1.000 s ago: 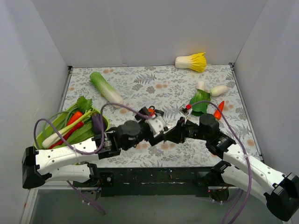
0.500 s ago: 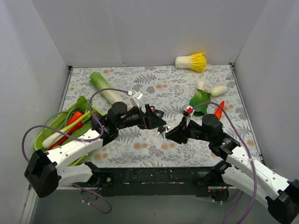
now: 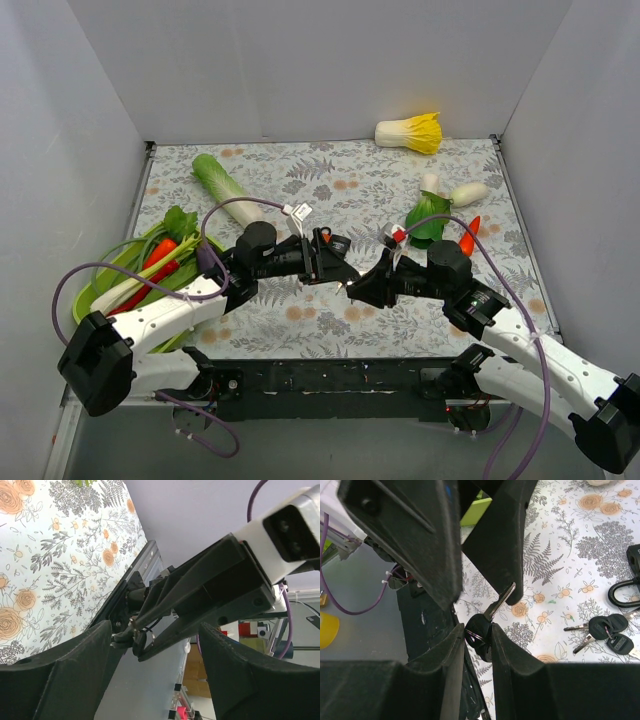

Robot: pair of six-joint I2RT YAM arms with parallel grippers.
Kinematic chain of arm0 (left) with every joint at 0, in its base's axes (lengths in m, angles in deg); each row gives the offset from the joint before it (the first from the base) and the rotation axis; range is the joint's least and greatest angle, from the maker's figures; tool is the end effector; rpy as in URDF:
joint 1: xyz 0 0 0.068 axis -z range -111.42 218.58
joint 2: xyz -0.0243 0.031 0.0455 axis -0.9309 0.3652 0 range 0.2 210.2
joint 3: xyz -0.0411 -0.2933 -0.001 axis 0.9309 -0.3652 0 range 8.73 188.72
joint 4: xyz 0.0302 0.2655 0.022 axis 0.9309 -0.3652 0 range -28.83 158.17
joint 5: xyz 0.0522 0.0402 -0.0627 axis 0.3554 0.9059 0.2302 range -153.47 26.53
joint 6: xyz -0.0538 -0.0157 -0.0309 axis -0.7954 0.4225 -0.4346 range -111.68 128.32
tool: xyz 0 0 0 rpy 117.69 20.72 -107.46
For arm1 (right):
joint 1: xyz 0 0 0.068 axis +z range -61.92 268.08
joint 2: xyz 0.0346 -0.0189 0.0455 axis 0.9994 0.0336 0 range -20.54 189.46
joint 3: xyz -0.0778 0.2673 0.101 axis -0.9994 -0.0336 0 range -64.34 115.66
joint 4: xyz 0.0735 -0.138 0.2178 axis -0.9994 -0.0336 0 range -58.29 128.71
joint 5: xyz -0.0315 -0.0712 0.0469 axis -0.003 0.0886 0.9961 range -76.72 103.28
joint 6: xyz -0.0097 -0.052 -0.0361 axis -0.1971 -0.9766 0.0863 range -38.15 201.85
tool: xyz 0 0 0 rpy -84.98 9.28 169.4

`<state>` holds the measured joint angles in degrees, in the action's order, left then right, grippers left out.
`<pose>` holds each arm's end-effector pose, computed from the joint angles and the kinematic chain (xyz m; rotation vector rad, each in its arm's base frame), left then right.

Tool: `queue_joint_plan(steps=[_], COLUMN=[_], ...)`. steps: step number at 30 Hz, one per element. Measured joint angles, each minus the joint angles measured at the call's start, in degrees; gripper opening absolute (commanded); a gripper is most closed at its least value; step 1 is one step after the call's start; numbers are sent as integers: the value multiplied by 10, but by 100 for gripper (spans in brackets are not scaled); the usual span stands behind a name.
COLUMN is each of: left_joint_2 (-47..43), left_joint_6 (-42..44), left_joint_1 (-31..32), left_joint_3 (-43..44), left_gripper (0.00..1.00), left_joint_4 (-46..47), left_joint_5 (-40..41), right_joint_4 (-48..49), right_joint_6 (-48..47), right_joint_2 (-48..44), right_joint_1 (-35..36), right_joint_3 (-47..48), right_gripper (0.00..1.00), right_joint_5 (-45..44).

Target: Unlock with the key

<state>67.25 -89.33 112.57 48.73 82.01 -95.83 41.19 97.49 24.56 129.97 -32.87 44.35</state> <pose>0.1775 -0.2082 0.2912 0.5783 -2.3401 1.9826 0.1243 0.1460 0.2939 -0.8324 1.7068 1.1833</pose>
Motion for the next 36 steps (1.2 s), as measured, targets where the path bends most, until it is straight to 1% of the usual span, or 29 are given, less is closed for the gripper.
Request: queue_joint_plan(steps=[2, 4, 5, 7, 8, 10, 13, 21, 22, 23, 28, 29, 30, 36], left_joint_2=[8, 12, 13, 15, 16, 19, 24, 24, 24, 24, 23, 22, 21, 12], left_joint_6=[-3, -8, -12, -21, -26, -34, -39, -40, -40, -40, -40, -39, -38, -28], left_joint_1=[0, 0, 0, 0, 0, 0, 0, 0, 0, 0, -2, -3, -3, -3], left_joint_3=[0, 0, -1, -4, -7, -12, -16, -18, -18, -19, -25, -28, -30, -37], left_gripper=[70, 66, 53, 43, 35, 30, 27, 27, 22, 20, 10, 3, 0, 0], left_joint_4=[1, 3, 8, 21, 31, 46, 55, 54, 54, 54, 54, 54, 53, 54], left_joint_5=[-1, 0, -1, -2, -2, -4, -5, -8, -9, -9, -7, -7, -6, 2], right_joint_4=[6, 13, 17, 24, 28, 35, 41, 49, 50, 50, 51, 53, 55, 80], right_joint_6=[0, 1, 2, 3, 5, 7, 8, 12, 13, 15, 25, 26, 29, 59], right_joint_2=[2, 3, 3, 5, 6, 10, 14, 14, 14, 14, 16, 16, 16, 20], right_joint_1=[3, 7, 8, 11, 13, 15, 18, 20, 20, 20, 20, 20, 20, 21], right_joint_3=[2, 3, 3, 3, 3, 3, 3, 3, 3, 3, 2, 2, 2, -9], right_gripper=[1, 1, 1, 1, 1, 1, 1, 1, 1, 1, 1, 1, 1, 1], right_joint_5=[0, 1, 2, 2, 2, 2, 2, -11, -12, -14, -14, -14, -15, -18])
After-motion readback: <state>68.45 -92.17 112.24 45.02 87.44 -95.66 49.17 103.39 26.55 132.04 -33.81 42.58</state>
